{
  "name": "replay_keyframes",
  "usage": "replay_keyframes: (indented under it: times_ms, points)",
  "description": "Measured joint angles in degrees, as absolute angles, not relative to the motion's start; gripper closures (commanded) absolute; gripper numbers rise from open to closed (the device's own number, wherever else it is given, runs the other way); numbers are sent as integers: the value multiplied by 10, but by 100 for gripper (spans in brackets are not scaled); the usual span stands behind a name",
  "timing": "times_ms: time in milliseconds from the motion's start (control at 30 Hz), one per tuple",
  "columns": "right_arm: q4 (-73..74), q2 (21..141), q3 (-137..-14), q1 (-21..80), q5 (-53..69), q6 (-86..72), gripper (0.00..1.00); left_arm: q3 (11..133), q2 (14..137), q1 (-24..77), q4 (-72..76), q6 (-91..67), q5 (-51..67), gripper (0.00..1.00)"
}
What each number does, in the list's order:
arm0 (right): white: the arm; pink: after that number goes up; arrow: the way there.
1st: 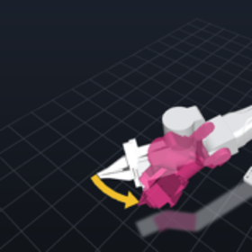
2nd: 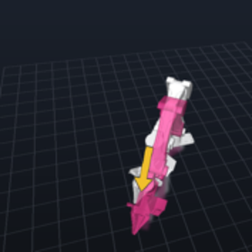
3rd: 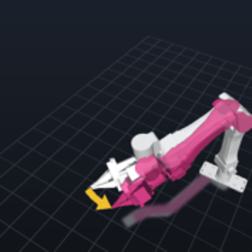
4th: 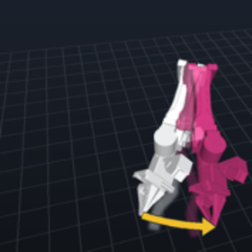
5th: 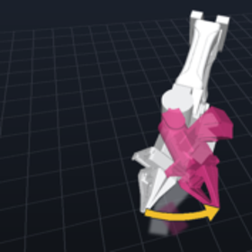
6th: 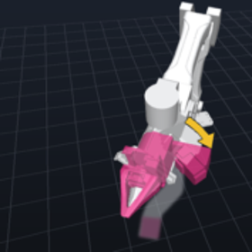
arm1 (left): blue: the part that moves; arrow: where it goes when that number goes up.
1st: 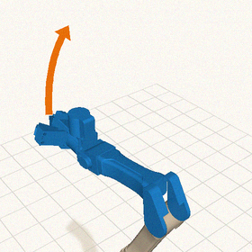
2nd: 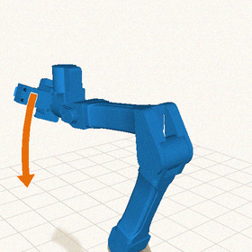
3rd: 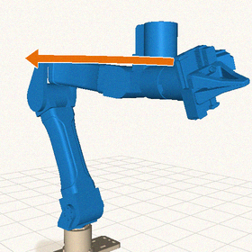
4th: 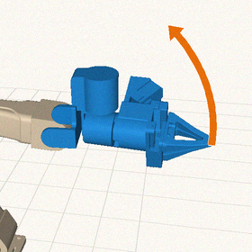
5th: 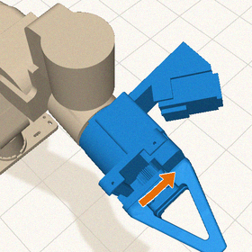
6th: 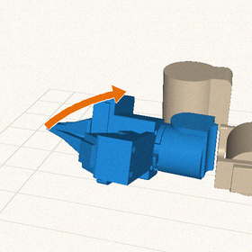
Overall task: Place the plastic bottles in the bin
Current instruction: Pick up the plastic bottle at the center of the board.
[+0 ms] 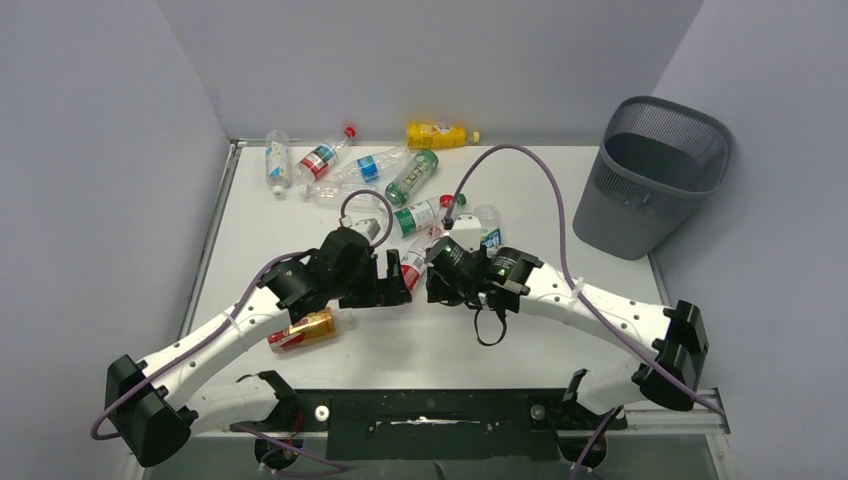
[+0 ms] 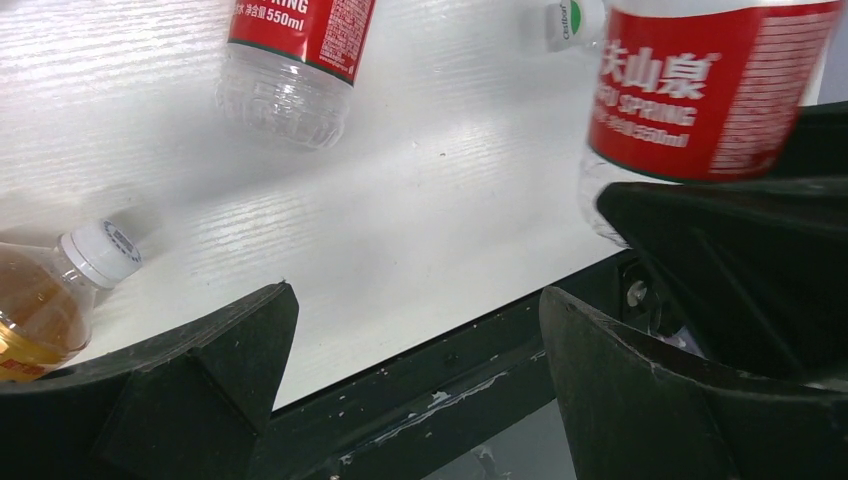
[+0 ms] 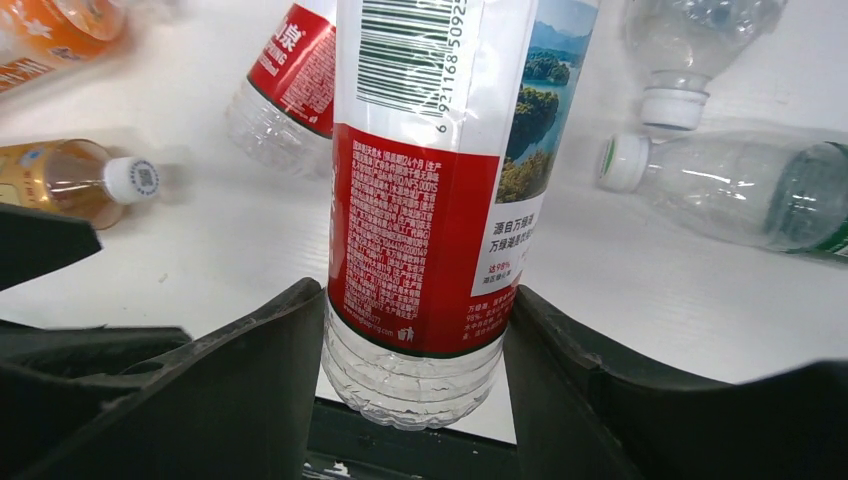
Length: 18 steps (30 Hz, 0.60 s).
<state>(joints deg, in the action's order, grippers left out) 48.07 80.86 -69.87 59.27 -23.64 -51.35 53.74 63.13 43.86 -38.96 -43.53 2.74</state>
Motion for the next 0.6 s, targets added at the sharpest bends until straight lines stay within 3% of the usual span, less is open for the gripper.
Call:
replay_keyframes:
  times_ms: [333,600]
  points:
    - [550,771,-802,582,-281,-473,50,543,656,440,-385,-438,24,7]
    - [572,764,-926,396,-278,-356,50,544,670,447,-366,-439,22,7]
